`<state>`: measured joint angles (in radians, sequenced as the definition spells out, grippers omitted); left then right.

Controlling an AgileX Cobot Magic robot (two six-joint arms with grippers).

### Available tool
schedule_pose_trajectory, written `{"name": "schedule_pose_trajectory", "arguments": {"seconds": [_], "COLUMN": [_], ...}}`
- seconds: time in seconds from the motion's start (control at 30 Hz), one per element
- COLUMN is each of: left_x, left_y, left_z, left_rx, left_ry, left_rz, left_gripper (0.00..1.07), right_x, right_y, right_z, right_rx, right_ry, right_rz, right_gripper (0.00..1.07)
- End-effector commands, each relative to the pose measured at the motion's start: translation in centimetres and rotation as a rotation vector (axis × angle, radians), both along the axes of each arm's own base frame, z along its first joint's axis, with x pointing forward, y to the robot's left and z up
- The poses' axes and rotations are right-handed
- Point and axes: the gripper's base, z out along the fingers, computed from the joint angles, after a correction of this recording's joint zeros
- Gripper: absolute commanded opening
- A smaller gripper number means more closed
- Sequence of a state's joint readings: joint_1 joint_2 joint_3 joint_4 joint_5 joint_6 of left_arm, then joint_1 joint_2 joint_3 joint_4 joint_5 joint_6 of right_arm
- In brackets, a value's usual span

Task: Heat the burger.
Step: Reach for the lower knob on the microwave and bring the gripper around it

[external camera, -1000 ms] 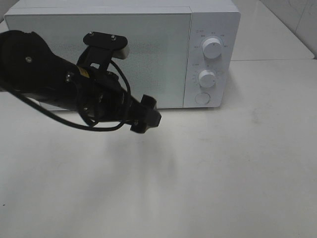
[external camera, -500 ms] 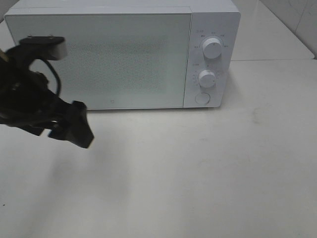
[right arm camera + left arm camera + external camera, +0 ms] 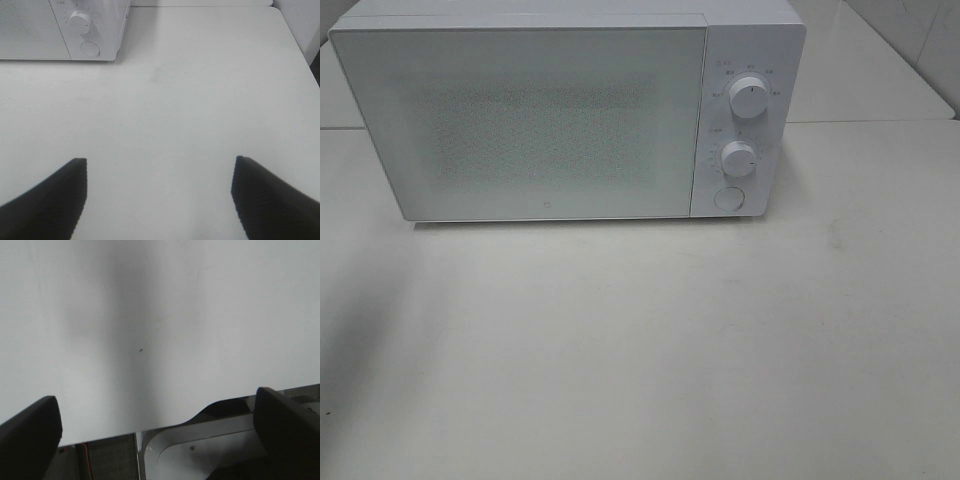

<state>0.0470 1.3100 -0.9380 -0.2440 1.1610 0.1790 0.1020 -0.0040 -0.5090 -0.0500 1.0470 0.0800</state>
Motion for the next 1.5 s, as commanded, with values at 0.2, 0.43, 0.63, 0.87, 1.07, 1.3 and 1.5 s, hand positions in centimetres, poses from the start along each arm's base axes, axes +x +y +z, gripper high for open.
{"name": "schedule_pose_trajectory", "arguments": {"seconds": [0.2,0.43,0.63,0.87,1.07,1.3,1.5], "left_x": [-4.0,-8.1,-12.3,-16.1,-18.0,-21.2,-23.3], "left_y": [0.8,0.4,0.1,-0.1,-0.1,-0.4,-0.6], "left_z": [1.8,1.7,1.8,1.9,1.0,1.1,1.1], "left_rx": [0.015,0.026,0.044,0.085,0.105,0.117,0.127], "left_ry": [-0.025,-0.124,-0.308,-0.553,-0.697,-0.884,-1.016], "left_rz": [0.027,0.033,0.038,0.054,0.069,0.079,0.082], "left_gripper": [0.98,0.98,0.98,0.98,0.98,0.98,0.98], "right_x": [-0.4,-0.4,-0.4,-0.4,-0.4,-0.4,-0.4], "right_y": [0.0,0.0,0.0,0.0,0.0,0.0,0.0], "right_z": [0.0,0.0,0.0,0.0,0.0,0.0,0.0], "right_rx": [0.013,0.013,0.013,0.012,0.012,0.012,0.012], "right_ry": [-0.035,-0.035,-0.035,-0.035,-0.035,-0.035,-0.035], "right_rz": [-0.010,-0.010,-0.010,-0.009,-0.009,-0.009,-0.009], "right_gripper": [0.76,0.76,0.76,0.76,0.76,0.76,0.76]}}
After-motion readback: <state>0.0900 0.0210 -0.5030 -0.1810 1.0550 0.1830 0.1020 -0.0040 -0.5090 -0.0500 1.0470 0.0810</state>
